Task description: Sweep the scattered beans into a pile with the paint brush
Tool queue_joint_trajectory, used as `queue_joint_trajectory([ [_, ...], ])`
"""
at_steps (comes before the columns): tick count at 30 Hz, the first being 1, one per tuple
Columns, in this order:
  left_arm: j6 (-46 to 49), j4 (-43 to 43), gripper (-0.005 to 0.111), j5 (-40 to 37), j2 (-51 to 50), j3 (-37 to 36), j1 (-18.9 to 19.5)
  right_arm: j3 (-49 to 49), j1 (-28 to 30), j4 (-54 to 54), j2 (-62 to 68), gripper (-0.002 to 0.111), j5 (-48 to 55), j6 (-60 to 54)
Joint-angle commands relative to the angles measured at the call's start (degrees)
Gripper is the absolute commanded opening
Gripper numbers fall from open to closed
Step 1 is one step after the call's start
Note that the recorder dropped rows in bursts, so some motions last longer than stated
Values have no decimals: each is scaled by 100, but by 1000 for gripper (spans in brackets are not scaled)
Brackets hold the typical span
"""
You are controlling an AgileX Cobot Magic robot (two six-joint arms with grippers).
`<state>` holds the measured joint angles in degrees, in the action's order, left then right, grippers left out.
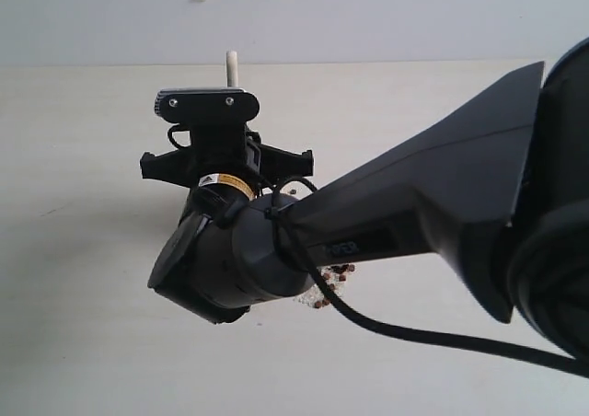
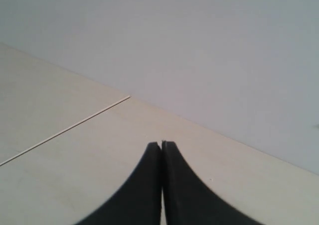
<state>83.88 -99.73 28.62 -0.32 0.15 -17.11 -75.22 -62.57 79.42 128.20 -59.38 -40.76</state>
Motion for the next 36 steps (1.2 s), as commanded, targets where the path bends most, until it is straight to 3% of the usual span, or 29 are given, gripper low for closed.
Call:
queue_joint_trajectory([
  [1,-17,-22,0,11,32,-15,-18,-7,-8,121,-361,0,42,-14],
  [5,-17,-22,0,11,32,-15,-18,-7,-8,12,-562,0,387,817],
  [12,-17,-22,0,11,32,-15,-18,-19,113,-1340,-286,0,306,2366],
  [19,-17,-22,0,11,32,-15,-18,-74,475,-1027,169,0,353,2742],
  [24,-17,-22,0,11,32,-15,-18,-74,475,123,119,0,304,2348],
  [31,-17,-22,0,11,32,-15,-18,-74,475,1259,-165,0,-448,491],
  [36,-17,-22,0,11,32,-15,-18,-74,393,675,-460,0,-141,448],
])
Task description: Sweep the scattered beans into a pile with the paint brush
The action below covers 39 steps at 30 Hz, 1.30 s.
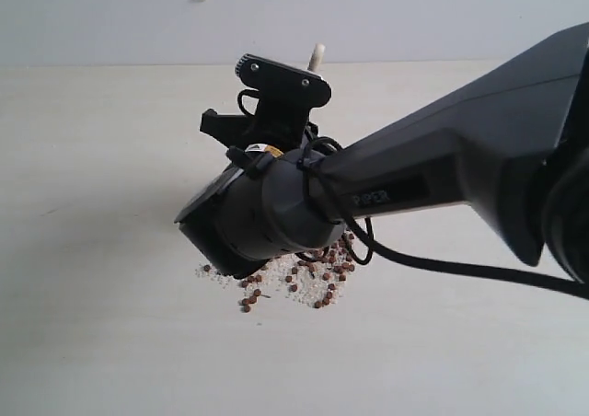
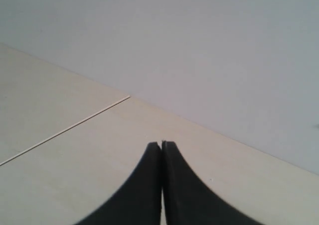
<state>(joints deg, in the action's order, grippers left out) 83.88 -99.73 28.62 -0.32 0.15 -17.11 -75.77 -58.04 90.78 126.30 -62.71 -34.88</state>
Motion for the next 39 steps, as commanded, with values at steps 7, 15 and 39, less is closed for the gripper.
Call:
queue_joint_trajectory([
  [7,-17,-22,0,11,32,-15,-18,-19,-224,-1384,-584,0,1585,-103],
  [15,-17,-22,0,11,32,-15,-18,23,-493,-1449,-632,0,2878,-263],
  [39,-17,-22,0,11,32,-15,-18,647,-629,-120,-877,0,1658,-2546],
])
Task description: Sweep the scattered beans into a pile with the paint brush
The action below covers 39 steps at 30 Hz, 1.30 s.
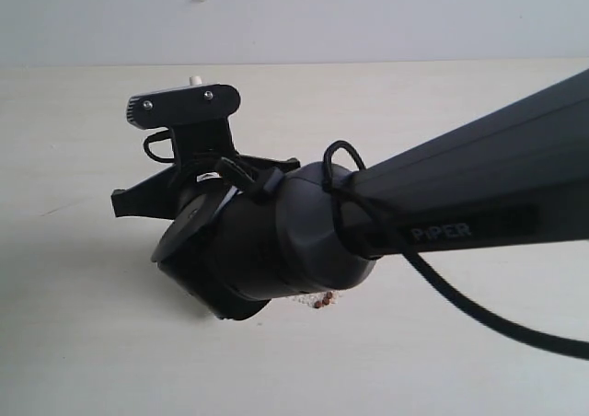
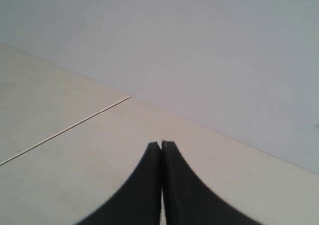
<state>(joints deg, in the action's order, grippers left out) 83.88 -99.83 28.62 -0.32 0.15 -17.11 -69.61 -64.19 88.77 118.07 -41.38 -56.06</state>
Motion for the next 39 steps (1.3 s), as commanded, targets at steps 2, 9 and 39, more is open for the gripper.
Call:
queue_joint_trajectory([
  [2,-17,-11,0,11,32,-15,-18,31,-13,5,-53,0,-757,-512],
  [9,-17,-11,0,11,32,-15,-18,31,-50,-324,-102,0,-963,-567],
  [39,-17,-11,0,11,32,-15,-18,3380,1070,-9806,-1572,0,-1013,7231],
])
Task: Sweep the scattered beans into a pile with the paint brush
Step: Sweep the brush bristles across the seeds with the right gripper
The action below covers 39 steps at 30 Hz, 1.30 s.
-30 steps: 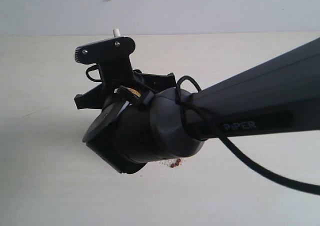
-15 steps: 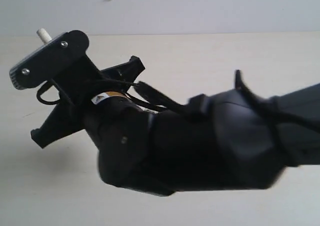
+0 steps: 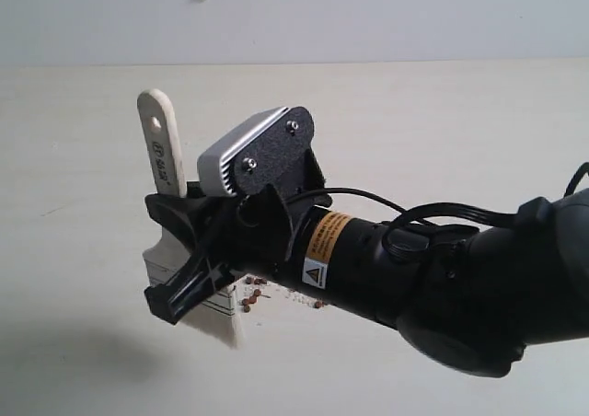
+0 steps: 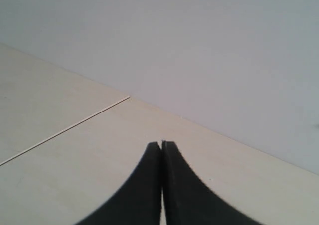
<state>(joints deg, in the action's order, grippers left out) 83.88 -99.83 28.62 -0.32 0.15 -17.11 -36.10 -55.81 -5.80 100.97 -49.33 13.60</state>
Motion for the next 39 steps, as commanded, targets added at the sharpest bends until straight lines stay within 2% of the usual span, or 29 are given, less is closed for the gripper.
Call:
queue_joint_trajectory([
  [1,-17,-11,0,11,32,-15,-18,29,263,-395,172,0,-218,279],
  [10,-17,-11,0,11,32,-15,-18,29,625,-619,550,0,-129,758],
  [17,-17,-11,0,11,32,-15,-18,29,1130,-142,588,0,82,773],
  [26,-17,-11,0,11,32,-15,-18,17,1784,-141,588,0,-76,739],
  [34,-17,-11,0,11,32,-15,-18,17,1980,-955,358,0,-500,1131],
  [39,-17,-11,0,11,32,-15,-18,17,1980,-1266,-493,0,-296,1352],
])
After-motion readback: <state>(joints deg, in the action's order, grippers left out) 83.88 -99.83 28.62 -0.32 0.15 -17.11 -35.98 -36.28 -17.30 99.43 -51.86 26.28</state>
